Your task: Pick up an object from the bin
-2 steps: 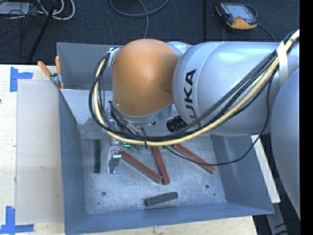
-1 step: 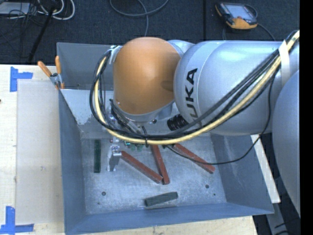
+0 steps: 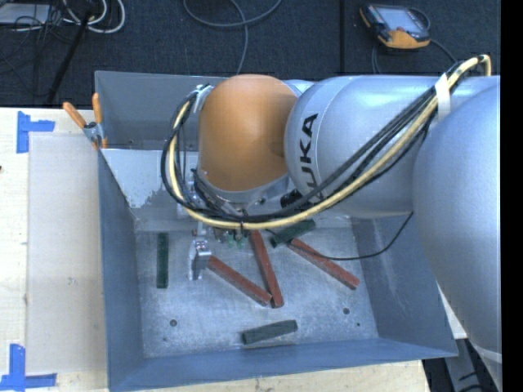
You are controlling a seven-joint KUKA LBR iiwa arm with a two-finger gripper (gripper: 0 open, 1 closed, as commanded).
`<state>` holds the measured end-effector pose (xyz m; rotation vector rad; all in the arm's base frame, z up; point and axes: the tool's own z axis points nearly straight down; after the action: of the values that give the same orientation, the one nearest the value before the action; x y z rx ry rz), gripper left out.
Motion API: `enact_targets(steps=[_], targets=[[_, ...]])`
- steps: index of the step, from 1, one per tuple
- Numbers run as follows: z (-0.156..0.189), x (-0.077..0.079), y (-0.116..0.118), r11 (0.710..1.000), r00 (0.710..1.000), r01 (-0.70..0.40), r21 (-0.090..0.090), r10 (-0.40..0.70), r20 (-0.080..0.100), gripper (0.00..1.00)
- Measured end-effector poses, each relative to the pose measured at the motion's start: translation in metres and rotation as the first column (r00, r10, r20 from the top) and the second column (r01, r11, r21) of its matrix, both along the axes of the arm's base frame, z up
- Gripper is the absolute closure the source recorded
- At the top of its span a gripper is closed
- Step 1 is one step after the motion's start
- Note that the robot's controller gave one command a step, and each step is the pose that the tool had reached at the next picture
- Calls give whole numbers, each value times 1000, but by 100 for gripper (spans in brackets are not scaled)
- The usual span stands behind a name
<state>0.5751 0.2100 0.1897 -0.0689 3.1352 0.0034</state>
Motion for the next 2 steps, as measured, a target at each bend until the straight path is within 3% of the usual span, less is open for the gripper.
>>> enact_targets(steps=[1, 2], targets=[[-62, -2, -2, 999, 999, 35, -2, -35, -3, 0], [-92, 9, -47, 1000, 1000, 16, -1, -16, -9, 0]])
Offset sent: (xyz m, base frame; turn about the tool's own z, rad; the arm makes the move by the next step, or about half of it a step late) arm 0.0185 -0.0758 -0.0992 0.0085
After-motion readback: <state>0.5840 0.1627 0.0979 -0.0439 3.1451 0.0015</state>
